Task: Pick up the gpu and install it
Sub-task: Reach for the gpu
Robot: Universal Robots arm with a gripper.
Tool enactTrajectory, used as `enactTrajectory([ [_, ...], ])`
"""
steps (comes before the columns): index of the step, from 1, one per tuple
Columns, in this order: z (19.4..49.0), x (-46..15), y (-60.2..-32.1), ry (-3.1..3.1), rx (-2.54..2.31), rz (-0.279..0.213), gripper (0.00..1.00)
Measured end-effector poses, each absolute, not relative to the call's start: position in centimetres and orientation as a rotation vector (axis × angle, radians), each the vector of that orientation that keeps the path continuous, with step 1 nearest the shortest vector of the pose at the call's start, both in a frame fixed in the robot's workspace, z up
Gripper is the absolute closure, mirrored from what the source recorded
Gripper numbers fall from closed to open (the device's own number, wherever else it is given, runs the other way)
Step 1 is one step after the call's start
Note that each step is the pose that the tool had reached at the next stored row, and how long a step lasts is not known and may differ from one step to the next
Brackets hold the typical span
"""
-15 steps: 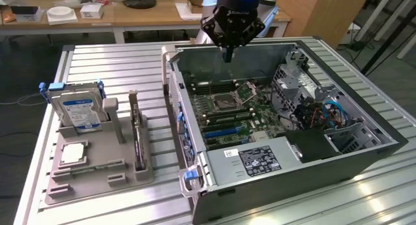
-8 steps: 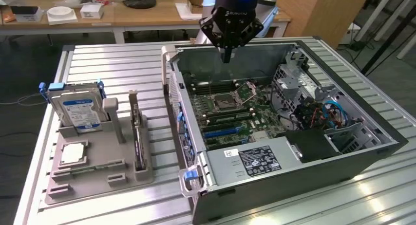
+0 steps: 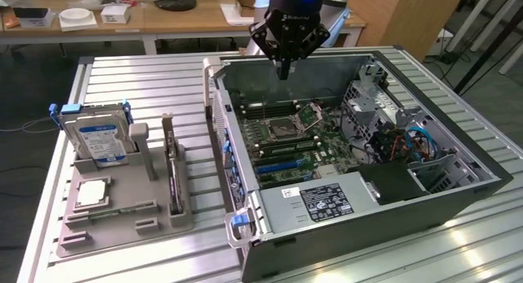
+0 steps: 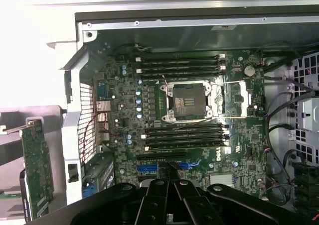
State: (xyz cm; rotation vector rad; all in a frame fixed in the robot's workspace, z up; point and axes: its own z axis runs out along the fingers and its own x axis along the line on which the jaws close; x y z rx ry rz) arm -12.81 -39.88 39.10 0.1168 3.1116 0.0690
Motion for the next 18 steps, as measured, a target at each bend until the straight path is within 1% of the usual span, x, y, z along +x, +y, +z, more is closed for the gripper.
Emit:
enactTrajectory([
  [18, 38.81, -13.59, -39.88, 3.112, 0.116, 0.069, 0.89],
])
